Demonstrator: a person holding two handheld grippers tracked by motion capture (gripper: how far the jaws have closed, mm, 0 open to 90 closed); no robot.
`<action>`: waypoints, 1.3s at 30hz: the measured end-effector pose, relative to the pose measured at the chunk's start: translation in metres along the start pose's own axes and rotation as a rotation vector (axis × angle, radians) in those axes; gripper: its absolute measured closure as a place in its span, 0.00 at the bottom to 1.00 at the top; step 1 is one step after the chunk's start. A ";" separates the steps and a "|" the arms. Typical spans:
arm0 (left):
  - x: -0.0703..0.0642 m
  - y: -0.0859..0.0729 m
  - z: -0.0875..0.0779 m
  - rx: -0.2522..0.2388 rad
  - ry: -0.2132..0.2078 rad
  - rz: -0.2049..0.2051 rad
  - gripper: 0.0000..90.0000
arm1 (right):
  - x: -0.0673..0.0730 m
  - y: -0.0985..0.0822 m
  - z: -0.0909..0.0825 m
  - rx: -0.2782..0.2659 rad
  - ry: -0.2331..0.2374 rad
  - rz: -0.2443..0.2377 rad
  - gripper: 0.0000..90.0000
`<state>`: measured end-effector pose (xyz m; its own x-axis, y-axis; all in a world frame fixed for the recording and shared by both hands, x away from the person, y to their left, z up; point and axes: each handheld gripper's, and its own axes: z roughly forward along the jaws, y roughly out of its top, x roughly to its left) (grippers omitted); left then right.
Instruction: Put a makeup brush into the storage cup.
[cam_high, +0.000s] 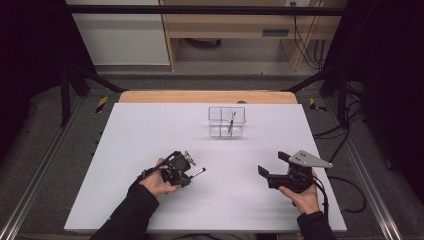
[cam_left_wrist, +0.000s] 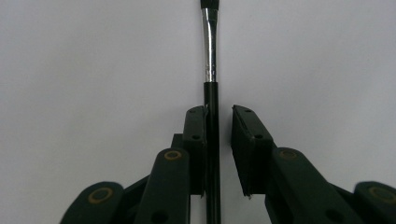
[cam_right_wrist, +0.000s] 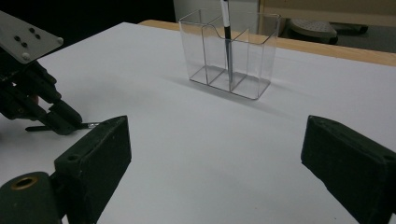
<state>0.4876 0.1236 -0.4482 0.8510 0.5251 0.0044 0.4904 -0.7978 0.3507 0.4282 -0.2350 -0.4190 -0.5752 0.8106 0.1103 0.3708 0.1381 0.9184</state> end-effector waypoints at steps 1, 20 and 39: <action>0.000 0.000 0.000 0.000 0.000 -0.002 0.84 | 0.000 0.000 0.000 0.001 0.000 0.000 0.10; -0.002 0.000 0.000 -0.001 -0.002 -0.002 0.93 | 0.001 0.000 0.000 -0.003 0.002 0.003 0.10; -0.004 -0.003 -0.016 -0.090 0.016 0.004 0.93 | 0.000 0.001 -0.002 -0.008 0.004 0.012 0.10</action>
<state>0.4798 0.1285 -0.4340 0.8495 0.5271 0.0207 0.4675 -0.7705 0.4334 0.4269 -0.2357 -0.4170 -0.5735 0.8099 0.1232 0.3720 0.1234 0.9200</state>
